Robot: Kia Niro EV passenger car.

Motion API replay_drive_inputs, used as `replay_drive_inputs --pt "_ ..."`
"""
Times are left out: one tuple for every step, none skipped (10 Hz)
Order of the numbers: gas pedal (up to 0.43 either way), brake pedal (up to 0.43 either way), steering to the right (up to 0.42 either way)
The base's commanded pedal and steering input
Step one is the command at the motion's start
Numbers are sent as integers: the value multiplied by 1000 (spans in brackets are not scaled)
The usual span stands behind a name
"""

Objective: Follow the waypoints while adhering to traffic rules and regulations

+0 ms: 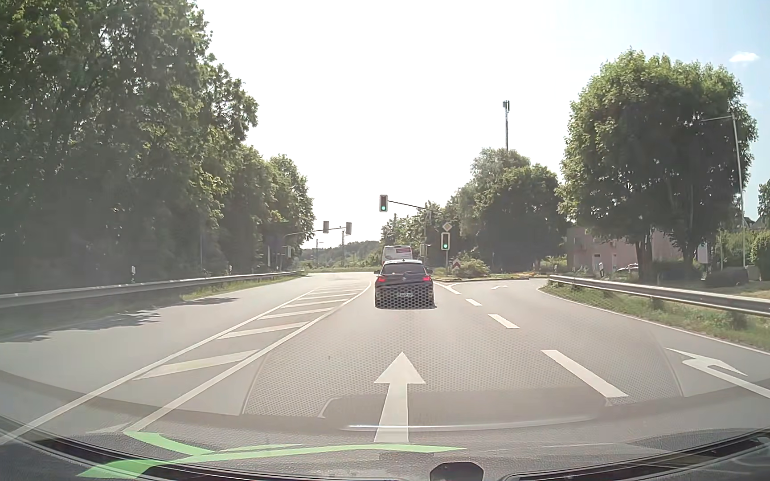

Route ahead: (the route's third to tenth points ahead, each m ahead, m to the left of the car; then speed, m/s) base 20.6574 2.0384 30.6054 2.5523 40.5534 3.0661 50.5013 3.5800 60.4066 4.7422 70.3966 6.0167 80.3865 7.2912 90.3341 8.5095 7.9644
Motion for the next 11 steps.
replay_drive_inputs --pt "0 299 1" --pt "0 293 1" --pt "0 274 0" --pt "0 256 0" --pt "0 238 -1" --pt "0 213 -3" --pt "0 195 -4" --pt "0 189 -6" --pt "0 183 -8" --pt "0 183 -9" --pt "0 183 -9"
